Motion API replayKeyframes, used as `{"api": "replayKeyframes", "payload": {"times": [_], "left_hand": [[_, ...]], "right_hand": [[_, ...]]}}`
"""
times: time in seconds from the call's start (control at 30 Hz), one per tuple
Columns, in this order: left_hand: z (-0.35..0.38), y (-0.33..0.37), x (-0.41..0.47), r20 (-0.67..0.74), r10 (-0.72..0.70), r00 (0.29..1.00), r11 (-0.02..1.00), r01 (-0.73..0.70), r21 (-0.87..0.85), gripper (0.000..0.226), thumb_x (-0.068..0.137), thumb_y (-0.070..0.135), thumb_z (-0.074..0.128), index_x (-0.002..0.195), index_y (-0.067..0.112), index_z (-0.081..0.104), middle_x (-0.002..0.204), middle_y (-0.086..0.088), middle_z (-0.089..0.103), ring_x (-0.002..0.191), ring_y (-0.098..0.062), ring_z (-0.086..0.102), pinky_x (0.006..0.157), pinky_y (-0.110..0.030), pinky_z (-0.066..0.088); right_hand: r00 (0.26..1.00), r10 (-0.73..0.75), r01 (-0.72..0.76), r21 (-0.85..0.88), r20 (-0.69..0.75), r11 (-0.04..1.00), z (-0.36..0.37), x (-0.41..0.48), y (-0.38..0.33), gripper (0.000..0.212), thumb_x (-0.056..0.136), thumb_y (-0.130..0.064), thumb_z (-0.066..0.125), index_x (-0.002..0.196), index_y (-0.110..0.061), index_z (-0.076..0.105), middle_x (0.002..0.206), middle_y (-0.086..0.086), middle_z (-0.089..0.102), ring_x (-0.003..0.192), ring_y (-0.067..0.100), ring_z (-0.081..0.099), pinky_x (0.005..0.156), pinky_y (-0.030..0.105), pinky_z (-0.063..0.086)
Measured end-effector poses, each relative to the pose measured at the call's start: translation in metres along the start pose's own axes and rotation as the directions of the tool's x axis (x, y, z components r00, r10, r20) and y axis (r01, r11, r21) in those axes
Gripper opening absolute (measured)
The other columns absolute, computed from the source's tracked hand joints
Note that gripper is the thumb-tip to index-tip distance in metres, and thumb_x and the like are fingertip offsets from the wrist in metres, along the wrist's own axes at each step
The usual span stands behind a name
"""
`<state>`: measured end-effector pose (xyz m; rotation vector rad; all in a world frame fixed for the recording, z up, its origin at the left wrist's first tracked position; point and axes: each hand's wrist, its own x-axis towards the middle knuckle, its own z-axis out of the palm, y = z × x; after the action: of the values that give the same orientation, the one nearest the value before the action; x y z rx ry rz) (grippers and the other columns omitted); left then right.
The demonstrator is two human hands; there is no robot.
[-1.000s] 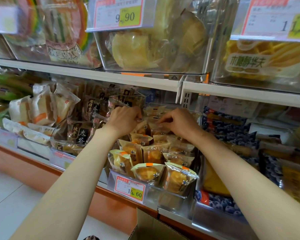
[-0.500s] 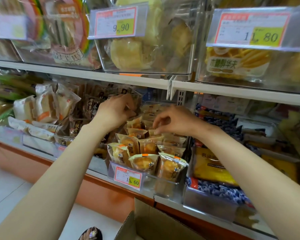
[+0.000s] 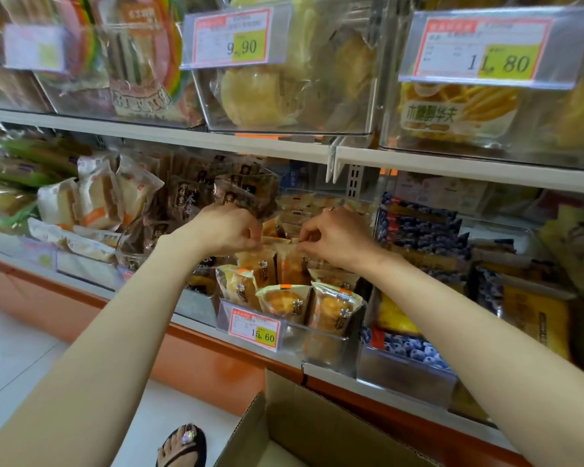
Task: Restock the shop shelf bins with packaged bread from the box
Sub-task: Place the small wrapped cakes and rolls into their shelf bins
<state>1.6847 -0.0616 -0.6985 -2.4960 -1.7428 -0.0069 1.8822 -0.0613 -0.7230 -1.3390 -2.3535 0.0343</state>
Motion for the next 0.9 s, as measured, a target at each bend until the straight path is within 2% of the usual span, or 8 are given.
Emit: {"api": "replayKeyframes", "payload": {"times": [0.13, 0.2, 0.3, 0.4, 0.5, 0.63, 0.77, 0.9], "left_hand": [[0.004, 0.0, -0.001, -0.035, -0.012, 0.999, 1.0, 0.012, -0.001, 0.027, 0.088, 0.043, 0.058, 0.105, 0.024, 0.066, 0.11, 0.001, 0.066, 0.104, -0.021, 0.058, 0.076, -0.027, 0.037], [0.002, -0.003, -0.006, -0.05, -0.011, 0.999, 0.998, 0.008, -0.058, 0.026, 0.086, 0.044, 0.06, 0.102, 0.025, 0.067, 0.107, 0.004, 0.067, 0.1, -0.018, 0.059, 0.077, -0.027, 0.04], [-0.008, -0.008, -0.021, -0.112, -0.053, 0.992, 0.99, 0.037, -0.139, 0.023, 0.084, 0.044, 0.063, 0.097, 0.025, 0.066, 0.097, 0.006, 0.066, 0.095, -0.017, 0.06, 0.078, -0.03, 0.045], [-0.012, -0.012, -0.042, 0.007, -0.052, 0.999, 0.97, 0.052, -0.237, 0.026, 0.077, 0.043, 0.07, 0.095, 0.026, 0.063, 0.094, 0.01, 0.064, 0.094, -0.012, 0.061, 0.081, -0.03, 0.049], [0.003, -0.01, -0.06, 0.087, -0.039, 0.995, 0.985, 0.053, -0.163, 0.045, 0.073, 0.043, 0.074, 0.112, 0.028, 0.059, 0.113, 0.01, 0.062, 0.109, -0.013, 0.056, 0.092, -0.034, 0.045], [0.029, -0.003, -0.073, -0.09, -0.08, 0.993, 0.976, 0.059, -0.21, 0.041, 0.078, 0.037, 0.07, 0.115, 0.022, 0.06, 0.116, -0.001, 0.059, 0.109, -0.02, 0.053, 0.089, -0.035, 0.041], [0.044, -0.001, -0.078, -0.297, -0.114, 0.948, 0.963, 0.032, -0.266, 0.028, 0.079, 0.034, 0.071, 0.1, 0.015, 0.068, 0.099, -0.006, 0.064, 0.097, -0.028, 0.058, 0.078, -0.038, 0.043], [0.049, 0.003, -0.072, -0.39, -0.145, 0.91, 0.95, 0.018, -0.31, 0.018, 0.077, 0.027, 0.073, 0.081, 0.01, 0.069, 0.082, -0.007, 0.066, 0.084, -0.03, 0.061, 0.073, -0.04, 0.043]], "right_hand": [[0.996, -0.005, 0.001, 0.051, 0.088, 0.999, -0.005, -0.004, 0.0, 0.016, 0.087, -0.032, 0.065, 0.099, -0.022, 0.072, 0.085, -0.018, 0.06, 0.08, -0.001, 0.045, 0.107, 0.033, 0.026], [0.992, 0.007, -0.02, 0.099, 0.13, 0.995, -0.013, -0.008, 0.001, 0.018, 0.087, -0.031, 0.065, 0.102, -0.024, 0.071, 0.082, -0.025, 0.054, 0.076, -0.008, 0.044, 0.098, 0.029, 0.031], [0.994, 0.042, -0.059, 0.182, 0.097, 0.982, -0.023, -0.015, 0.002, 0.02, 0.084, -0.032, 0.068, 0.104, -0.026, 0.071, 0.101, -0.011, 0.068, 0.094, 0.004, 0.057, 0.09, 0.027, 0.043], [0.993, 0.098, -0.111, 0.198, 0.071, 0.974, -0.031, -0.023, -0.004, 0.021, 0.082, -0.034, 0.07, 0.103, -0.03, 0.07, 0.106, -0.009, 0.069, 0.099, 0.009, 0.059, 0.089, 0.028, 0.047], [0.994, 0.093, -0.102, 0.219, 0.052, 0.97, -0.039, -0.038, -0.016, 0.019, 0.082, -0.035, 0.07, 0.101, -0.029, 0.071, 0.096, -0.009, 0.068, 0.089, 0.006, 0.059, 0.077, 0.023, 0.046], [0.996, 0.083, -0.087, 0.103, 0.045, 0.991, -0.037, -0.071, -0.025, 0.024, 0.081, -0.039, 0.07, 0.101, -0.025, 0.07, 0.093, -0.007, 0.066, 0.085, 0.007, 0.057, 0.074, 0.026, 0.046], [0.992, 0.123, -0.117, -0.132, 0.038, 0.984, -0.024, -0.1, -0.02, 0.043, 0.078, -0.052, 0.068, 0.114, -0.029, 0.064, 0.111, -0.006, 0.065, 0.107, 0.016, 0.054, 0.095, 0.036, 0.037], [0.981, 0.194, -0.188, -0.155, 0.025, 0.97, -0.016, -0.105, -0.021, 0.05, 0.078, -0.051, 0.067, 0.122, -0.029, 0.06, 0.121, -0.003, 0.064, 0.115, 0.019, 0.05, 0.101, 0.035, 0.029]]}}
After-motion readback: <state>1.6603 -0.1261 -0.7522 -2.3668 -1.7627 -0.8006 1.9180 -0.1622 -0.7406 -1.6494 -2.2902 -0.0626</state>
